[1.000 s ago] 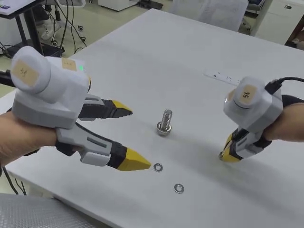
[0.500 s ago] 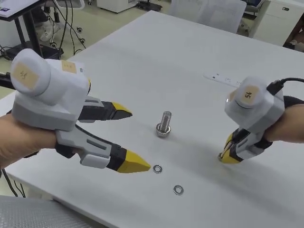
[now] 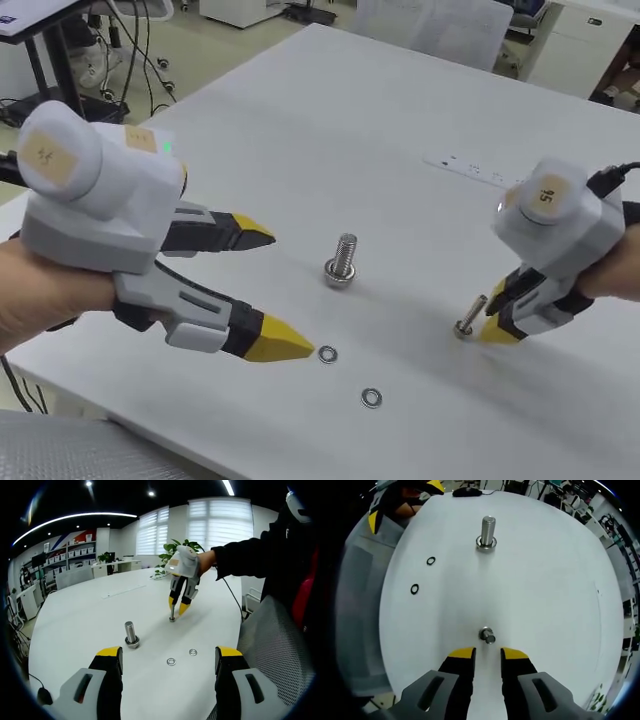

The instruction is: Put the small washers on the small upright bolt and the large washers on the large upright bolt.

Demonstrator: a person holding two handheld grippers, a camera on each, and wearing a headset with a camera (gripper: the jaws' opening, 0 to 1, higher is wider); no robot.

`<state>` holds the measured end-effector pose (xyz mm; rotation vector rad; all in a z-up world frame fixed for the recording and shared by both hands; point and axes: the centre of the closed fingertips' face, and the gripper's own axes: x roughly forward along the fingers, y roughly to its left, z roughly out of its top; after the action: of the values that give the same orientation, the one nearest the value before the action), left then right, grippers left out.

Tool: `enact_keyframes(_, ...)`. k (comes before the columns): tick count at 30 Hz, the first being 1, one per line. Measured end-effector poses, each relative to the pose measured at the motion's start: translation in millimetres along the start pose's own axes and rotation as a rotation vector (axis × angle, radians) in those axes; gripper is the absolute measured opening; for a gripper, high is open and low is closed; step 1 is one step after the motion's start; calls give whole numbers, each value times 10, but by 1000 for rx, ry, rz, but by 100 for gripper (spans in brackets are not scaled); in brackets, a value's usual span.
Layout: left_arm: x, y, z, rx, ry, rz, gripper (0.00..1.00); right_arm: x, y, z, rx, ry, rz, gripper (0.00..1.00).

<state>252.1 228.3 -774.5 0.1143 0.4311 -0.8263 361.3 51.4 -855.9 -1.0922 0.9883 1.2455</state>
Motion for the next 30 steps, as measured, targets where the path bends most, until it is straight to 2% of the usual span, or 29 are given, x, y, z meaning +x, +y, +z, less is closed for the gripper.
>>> enact_keyframes(6,3,-9,0,2,1,-1,75,-22,93,-74,14,2,4,21)
enact_keyframes(12,5,-16,3,4,1,-2,75,-28,257,-96,10,1,18,21)
enact_keyframes(18,6,-27,12,7,1,-1,75,2,466,-45,-15,-3,46,21)
enact_keyframes(30,-16,-55,42,14,-5,4,75,73,700,137,-69,-14,87,21)
